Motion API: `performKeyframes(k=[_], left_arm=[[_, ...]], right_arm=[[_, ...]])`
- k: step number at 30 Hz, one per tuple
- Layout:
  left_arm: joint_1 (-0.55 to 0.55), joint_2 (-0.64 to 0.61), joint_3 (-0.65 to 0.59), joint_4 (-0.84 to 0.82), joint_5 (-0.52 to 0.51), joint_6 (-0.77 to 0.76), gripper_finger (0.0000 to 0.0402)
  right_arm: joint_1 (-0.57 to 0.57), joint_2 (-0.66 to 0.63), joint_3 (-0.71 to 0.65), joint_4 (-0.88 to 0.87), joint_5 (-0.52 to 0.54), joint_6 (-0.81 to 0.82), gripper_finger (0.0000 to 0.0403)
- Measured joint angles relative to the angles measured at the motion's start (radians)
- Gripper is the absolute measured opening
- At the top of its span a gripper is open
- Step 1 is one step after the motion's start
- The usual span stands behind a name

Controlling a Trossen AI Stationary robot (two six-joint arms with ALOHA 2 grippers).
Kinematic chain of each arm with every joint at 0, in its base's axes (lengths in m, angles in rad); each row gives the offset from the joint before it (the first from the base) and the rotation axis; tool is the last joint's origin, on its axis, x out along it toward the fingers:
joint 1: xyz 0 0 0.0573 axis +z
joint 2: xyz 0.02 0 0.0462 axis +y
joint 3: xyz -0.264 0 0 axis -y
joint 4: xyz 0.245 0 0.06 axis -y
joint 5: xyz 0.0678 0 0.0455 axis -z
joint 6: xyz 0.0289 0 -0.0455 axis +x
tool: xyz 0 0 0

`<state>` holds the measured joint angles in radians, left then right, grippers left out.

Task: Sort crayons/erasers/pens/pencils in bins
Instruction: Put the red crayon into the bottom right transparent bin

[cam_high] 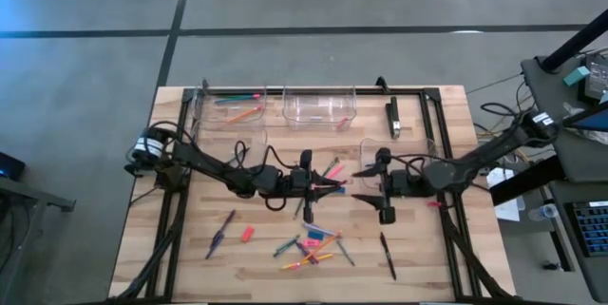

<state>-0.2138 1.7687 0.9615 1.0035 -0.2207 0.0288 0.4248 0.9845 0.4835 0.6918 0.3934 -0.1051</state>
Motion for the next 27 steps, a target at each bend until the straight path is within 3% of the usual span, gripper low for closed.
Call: performKeyframes(k=[4,11,23,27], left_arm=[[-0.004,0.000,0.001,-0.003,0.000,0.000,0.0010],[-0.005,0.000,-0.001,-0.003,0.000,0.000,0.0010],[-0.005,0.000,0.001,-0.021,0.003,0.001,0.0010],[-0.005,0.000,0.001,-0.020,0.002,-0.018,0.0029]], right_arm=[[-0.035,0.047,0.046,0.003,-0.088,0.009,0.0231],[-0.061,0.131,0.103,0.001,-0.091,0.018,0.0208],[-0.059,0.124,0.113,-0.009,-0.088,0.028,0.0030],[-0.059,0.122,0.113,-0.016,-0.087,0.028,0.0021]])
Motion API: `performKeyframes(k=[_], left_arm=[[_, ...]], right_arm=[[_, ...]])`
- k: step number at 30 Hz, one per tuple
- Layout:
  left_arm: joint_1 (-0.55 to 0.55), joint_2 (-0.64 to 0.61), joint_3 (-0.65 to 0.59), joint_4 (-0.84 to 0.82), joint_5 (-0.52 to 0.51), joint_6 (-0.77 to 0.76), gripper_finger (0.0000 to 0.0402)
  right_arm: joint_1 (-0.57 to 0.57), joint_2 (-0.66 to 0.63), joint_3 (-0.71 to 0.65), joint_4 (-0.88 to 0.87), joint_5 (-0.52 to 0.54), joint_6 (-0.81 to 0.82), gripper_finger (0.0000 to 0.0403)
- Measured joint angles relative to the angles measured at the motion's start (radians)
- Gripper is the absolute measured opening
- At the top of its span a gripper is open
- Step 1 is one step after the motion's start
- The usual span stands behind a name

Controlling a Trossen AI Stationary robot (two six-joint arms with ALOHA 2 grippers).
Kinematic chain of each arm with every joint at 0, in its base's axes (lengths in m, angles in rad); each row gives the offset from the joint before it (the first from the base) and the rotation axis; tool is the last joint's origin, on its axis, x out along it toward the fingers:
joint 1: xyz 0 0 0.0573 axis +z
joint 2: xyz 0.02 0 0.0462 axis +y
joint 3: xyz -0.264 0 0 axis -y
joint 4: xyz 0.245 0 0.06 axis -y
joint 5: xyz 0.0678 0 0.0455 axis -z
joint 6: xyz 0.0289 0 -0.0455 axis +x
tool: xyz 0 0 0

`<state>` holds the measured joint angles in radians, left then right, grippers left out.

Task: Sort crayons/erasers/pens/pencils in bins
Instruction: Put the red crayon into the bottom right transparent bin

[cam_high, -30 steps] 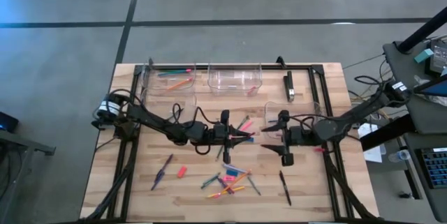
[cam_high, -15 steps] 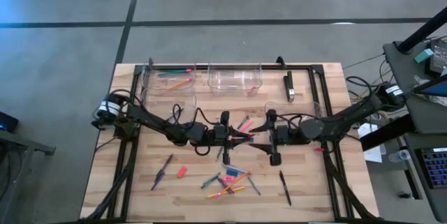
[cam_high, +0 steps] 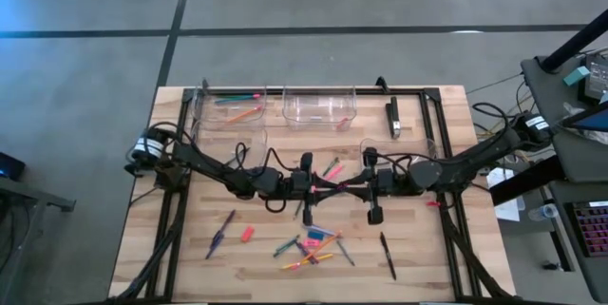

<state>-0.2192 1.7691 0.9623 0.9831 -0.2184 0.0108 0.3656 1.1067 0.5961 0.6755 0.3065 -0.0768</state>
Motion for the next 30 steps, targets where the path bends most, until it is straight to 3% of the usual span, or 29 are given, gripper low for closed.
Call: performKeyframes(k=[5,10,13,16,22,30], left_arm=[[0.006,-0.002,0.000,-0.009,-0.003,-0.056,0.0080],[0.006,-0.071,0.001,-0.204,-0.036,-0.057,0.0144],[0.005,-0.143,-0.005,-0.324,-0.096,-0.057,0.0175],[0.002,-0.195,-0.006,-0.459,-0.137,-0.061,0.0193],[0.002,-0.196,-0.007,-0.526,-0.168,-0.109,0.0198],[0.003,-0.190,-0.007,-0.531,-0.184,-0.110,0.0198]], right_arm=[[0.000,-0.024,-0.001,-0.036,-0.001,-0.001,0.0021],[0.000,-0.133,0.006,-0.205,0.006,0.025,0.0020],[0.000,-0.224,0.022,-0.426,0.035,0.077,0.0020],[0.000,-0.306,0.054,-0.722,0.132,0.166,0.0020],[0.000,-0.400,0.128,-1.334,0.247,0.441,0.0022],[0.000,-0.418,0.090,-1.669,0.271,0.659,0.0023]])
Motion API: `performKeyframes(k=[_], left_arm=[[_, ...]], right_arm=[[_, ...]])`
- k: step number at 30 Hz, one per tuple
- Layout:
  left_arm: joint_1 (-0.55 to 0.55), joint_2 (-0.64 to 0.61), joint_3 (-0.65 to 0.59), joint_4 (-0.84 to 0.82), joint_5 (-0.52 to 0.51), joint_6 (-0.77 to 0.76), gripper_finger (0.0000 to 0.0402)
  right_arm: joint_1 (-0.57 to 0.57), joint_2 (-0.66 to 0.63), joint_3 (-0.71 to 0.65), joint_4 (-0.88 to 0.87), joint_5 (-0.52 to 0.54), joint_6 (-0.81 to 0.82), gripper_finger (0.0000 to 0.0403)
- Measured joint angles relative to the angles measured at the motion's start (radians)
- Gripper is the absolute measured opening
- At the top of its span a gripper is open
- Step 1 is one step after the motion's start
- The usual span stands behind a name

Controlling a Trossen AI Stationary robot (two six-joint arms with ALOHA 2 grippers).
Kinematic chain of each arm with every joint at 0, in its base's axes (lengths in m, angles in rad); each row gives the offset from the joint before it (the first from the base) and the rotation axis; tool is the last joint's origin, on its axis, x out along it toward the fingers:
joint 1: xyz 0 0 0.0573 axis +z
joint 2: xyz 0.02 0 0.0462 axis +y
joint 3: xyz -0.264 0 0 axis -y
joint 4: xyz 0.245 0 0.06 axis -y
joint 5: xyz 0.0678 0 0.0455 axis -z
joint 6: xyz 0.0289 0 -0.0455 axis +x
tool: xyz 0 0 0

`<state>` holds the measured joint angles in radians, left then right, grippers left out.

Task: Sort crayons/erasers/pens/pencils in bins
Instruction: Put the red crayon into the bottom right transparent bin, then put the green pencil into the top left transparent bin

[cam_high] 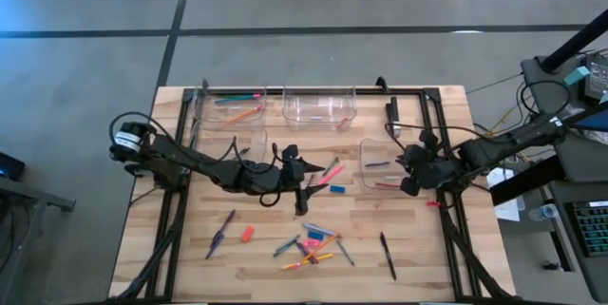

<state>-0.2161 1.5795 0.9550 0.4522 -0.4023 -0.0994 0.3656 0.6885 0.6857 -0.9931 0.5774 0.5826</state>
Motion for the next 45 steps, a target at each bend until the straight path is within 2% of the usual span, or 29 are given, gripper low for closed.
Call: performKeyframes(k=[7,10,20,25,27,34,39,45], left_arm=[[0.000,0.006,0.000,-0.001,0.000,-0.002,0.0198],[0.000,0.006,0.000,-0.002,0.000,-0.002,0.0199],[0.000,0.006,0.000,-0.023,0.000,-0.003,0.0199],[0.000,0.006,0.000,-0.038,0.000,-0.053,0.0199],[0.001,0.006,0.001,-0.086,-0.007,-0.078,0.0199],[0.012,0.006,0.002,-0.290,-0.137,-0.236,0.0199],[0.035,0.055,0.012,-0.408,-0.157,-0.358,0.0199],[0.086,0.162,0.099,-0.544,-0.150,-0.434,0.0199]], right_arm=[[0.000,0.007,-0.018,-0.004,0.000,0.039,0.0025],[0.000,0.007,-0.017,0.014,0.000,0.048,0.0041],[0.000,0.048,-0.021,0.045,0.000,0.048,0.0165],[0.000,0.064,-0.021,0.118,0.000,0.045,0.0205],[0.002,0.064,-0.022,0.175,0.000,0.027,0.0212],[0.023,0.065,-0.087,0.508,-0.010,-0.159,0.0214],[0.045,0.045,-0.157,0.692,-0.013,-0.245,0.0214],[0.045,0.021,-0.167,0.713,-0.057,-0.260,0.0215]])
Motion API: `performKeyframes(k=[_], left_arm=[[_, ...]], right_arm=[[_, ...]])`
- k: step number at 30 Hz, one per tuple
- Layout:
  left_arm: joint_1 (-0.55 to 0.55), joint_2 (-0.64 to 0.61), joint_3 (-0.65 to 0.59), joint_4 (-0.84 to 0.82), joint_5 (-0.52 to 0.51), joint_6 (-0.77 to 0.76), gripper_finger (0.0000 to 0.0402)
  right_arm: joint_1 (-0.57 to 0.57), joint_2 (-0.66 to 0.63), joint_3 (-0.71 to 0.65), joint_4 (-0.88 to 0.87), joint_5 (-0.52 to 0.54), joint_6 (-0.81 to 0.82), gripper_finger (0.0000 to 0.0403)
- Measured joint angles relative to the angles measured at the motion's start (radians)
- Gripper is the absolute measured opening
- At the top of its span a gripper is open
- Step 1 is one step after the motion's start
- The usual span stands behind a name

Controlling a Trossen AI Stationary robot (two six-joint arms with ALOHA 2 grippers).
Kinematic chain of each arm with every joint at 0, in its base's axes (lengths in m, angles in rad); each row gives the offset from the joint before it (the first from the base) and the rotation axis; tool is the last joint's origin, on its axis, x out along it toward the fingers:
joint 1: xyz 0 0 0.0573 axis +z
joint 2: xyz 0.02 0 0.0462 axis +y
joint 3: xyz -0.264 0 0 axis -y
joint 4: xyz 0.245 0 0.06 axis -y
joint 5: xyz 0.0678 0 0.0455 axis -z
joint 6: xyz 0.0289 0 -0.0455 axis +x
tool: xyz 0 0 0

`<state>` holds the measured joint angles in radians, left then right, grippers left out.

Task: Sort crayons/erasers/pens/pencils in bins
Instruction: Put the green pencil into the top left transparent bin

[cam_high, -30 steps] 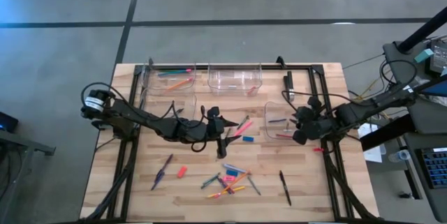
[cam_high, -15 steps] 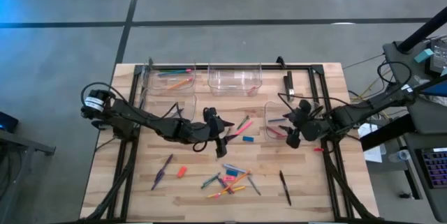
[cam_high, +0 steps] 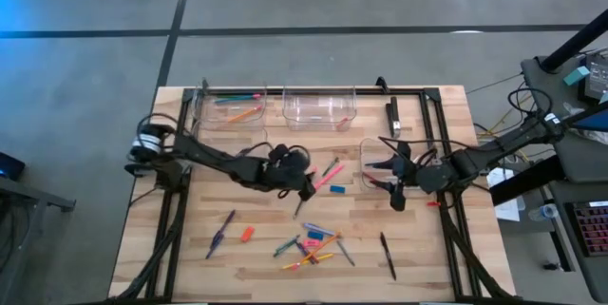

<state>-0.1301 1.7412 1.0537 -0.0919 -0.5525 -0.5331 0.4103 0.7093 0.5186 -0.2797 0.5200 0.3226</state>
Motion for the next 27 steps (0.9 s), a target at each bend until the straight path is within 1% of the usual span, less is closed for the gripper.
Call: performKeyframes(k=[2,4,6,9,11,15,18,27], left_arm=[[0.017,0.039,0.049,-0.070,0.013,-0.012,0.0198],[0.029,0.088,0.107,-0.098,0.043,-0.012,0.0198],[0.039,0.136,0.162,-0.176,0.061,-0.012,0.0198],[0.052,0.195,0.245,-0.282,0.069,-0.015,0.0198],[0.062,0.224,0.284,-0.324,0.068,-0.031,0.0198],[0.080,0.250,0.300,-0.337,0.071,-0.040,0.0198],[0.087,0.250,0.293,-0.336,0.087,-0.062,0.0198],[0.083,0.253,0.274,-0.328,0.115,-0.064,0.0199]], right_arm=[[0.000,-0.003,0.000,0.002,-0.001,0.000,0.0215],[0.001,-0.004,0.000,0.001,-0.004,0.000,0.0215],[0.002,-0.003,0.000,0.002,-0.004,0.003,0.0215],[0.004,0.000,-0.002,0.001,-0.005,0.013,0.0215],[0.004,0.000,-0.006,0.001,-0.006,0.018,0.0215],[0.004,0.000,-0.011,0.001,-0.007,0.019,0.0215],[0.004,0.000,-0.012,0.001,-0.007,0.025,0.0215],[0.004,0.000,-0.013,0.001,-0.007,0.026,0.0215]])
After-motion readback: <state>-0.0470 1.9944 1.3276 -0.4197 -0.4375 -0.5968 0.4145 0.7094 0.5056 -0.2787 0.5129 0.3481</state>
